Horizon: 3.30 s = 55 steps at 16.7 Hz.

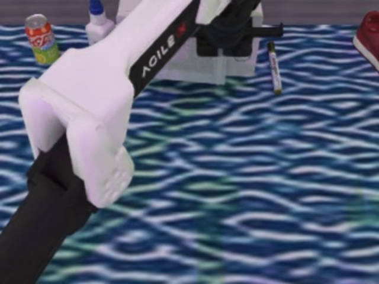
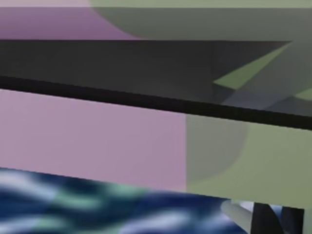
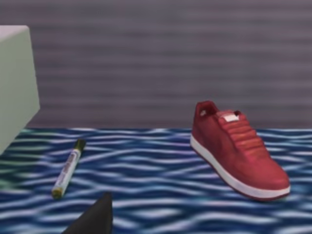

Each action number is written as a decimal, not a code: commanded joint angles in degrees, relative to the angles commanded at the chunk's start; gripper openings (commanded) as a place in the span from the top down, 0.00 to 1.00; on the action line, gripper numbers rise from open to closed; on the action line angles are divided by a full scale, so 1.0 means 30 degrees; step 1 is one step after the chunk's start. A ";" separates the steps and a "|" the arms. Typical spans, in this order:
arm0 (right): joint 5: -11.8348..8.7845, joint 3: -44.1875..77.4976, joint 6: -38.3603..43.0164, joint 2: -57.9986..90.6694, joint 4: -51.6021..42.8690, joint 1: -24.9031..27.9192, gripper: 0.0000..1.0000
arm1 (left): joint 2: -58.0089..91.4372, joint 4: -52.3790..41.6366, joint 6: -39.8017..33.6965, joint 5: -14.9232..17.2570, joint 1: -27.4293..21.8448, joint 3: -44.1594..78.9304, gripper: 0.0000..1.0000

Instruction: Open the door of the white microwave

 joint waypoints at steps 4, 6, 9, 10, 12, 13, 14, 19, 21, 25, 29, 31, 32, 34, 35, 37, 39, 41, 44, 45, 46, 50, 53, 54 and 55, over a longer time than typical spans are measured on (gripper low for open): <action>0.0000 0.0000 0.0000 0.0000 0.0000 0.0000 0.00 | 0.0000 0.0000 0.0000 0.0000 0.0000 0.0000 1.00; 0.0000 0.0000 0.0000 0.0000 0.0000 0.0000 0.00 | 0.0000 0.0000 0.0000 0.0000 0.0000 0.0000 1.00; 0.0000 0.0000 0.0000 0.0000 0.0000 0.0000 0.00 | 0.0212 0.0015 -0.0053 0.0064 -0.0167 -0.0030 1.00; 0.0000 0.0000 0.0000 0.0000 0.0000 0.0000 0.00 | 0.0173 0.0055 -0.0039 0.0064 -0.0169 -0.0077 1.00; 0.0000 0.0000 0.0000 0.0000 0.0000 0.0000 0.00 | -0.0342 0.0549 0.0124 0.0085 -0.0140 -0.0772 1.00; 0.0000 0.0000 0.0000 0.0000 0.0000 0.0000 0.00 | -0.0759 0.0938 0.0252 0.0116 -0.0103 -0.1422 1.00; 0.0000 0.0000 0.0000 0.0000 0.0000 0.0000 0.00 | -0.1248 0.1391 0.0406 0.0164 -0.0063 -0.2272 1.00; 0.0000 0.0000 0.0000 0.0000 0.0000 0.0000 0.00 | -0.4109 0.4160 0.1347 0.0544 0.0066 -0.8295 1.00; 0.0000 0.0000 0.0000 0.0000 0.0000 0.0000 0.00 | -0.5034 0.5098 0.1657 0.0681 0.0077 -0.9886 1.00; 0.0000 0.0000 0.0000 0.0000 0.0000 0.0000 0.00 | -0.5616 0.5673 0.1848 0.0773 0.0094 -1.0764 1.00; 0.0000 0.0000 0.0000 0.0000 0.0000 0.0000 0.00 | -0.5616 0.5673 0.1848 0.0773 0.0094 -1.0764 1.00; 0.0000 0.0000 0.0000 0.0000 0.0000 0.0000 0.00 | -0.5616 0.5673 0.1848 0.0773 0.0094 -1.0764 1.00; 0.0000 0.0000 0.0000 0.0000 0.0000 0.0000 0.00 | -0.5616 0.5673 0.1848 0.0773 0.0094 -1.0764 1.00; 0.0000 0.0000 0.0000 0.0000 0.0000 0.0000 0.00 | -0.5616 0.5673 0.1848 0.0773 0.0094 -1.0764 1.00; 0.0000 0.0000 0.0000 0.0000 0.0000 0.0000 0.00 | -0.5616 0.5673 0.1848 0.0773 0.0094 -1.0764 1.00; 0.0000 0.0000 0.0000 0.0000 0.0000 0.0000 0.00 | -0.5616 0.5673 0.1848 0.0773 0.0094 -1.0764 1.00; 0.0000 0.0000 0.0000 0.0000 0.0000 0.0000 0.00 | -0.5616 0.5673 0.1848 0.0773 0.0094 -1.0764 1.00; 0.0000 0.0000 0.0000 0.0000 0.0000 0.0000 0.00 | -0.5616 0.5673 0.1848 0.0773 0.0094 -1.0764 1.00; 0.0000 0.0000 0.0000 0.0000 0.0000 0.0000 0.00 | -0.5616 0.5673 0.1848 0.0773 0.0094 -1.0764 1.00; 0.0000 0.0000 0.0000 0.0000 0.0000 0.0000 0.00 | -0.5616 0.5673 0.1848 0.0773 0.0094 -1.0764 1.00; 0.0000 0.0000 0.0000 0.0000 0.0000 0.0000 0.00 | -0.5616 0.5673 0.1848 0.0773 0.0094 -1.0764 1.00; 0.0000 0.0000 0.0000 0.0000 0.0000 0.0000 0.00 | -0.5535 0.5735 0.1830 0.0856 -0.0061 -1.0857 1.00; 0.0000 0.0000 0.0000 0.0000 0.0000 0.0000 0.00 | -0.6460 0.6499 0.2438 0.1056 0.0099 -1.2243 1.00; 0.0000 0.0000 0.0000 0.0000 0.0000 0.0000 0.00 | -0.6867 0.6844 0.2733 0.1194 0.0159 -1.2989 1.00; 0.0000 0.0000 0.0000 0.0000 0.0000 0.0000 0.00 | -0.7278 0.7214 0.3053 0.1344 0.0199 -1.3749 1.00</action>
